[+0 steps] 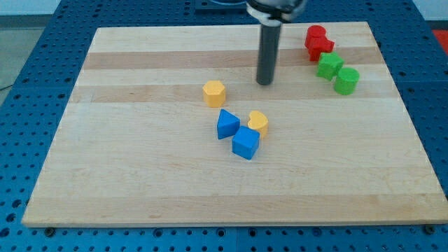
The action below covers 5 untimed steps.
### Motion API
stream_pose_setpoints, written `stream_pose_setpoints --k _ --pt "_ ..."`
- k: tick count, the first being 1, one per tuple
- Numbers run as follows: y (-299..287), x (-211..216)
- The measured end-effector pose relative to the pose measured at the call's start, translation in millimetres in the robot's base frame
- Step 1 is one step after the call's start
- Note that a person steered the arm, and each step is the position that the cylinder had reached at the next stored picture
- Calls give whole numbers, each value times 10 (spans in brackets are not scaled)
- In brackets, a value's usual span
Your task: Move your arm towards yellow hexagon
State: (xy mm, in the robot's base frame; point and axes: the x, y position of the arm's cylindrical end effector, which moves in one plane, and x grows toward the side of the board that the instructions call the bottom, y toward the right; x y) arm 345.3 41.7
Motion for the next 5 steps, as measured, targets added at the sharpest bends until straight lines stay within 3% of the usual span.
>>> stream_pose_setpoints --k 2,3,5 --pt "-1606 4" --pt "-1729 382" --pt "-264 502"
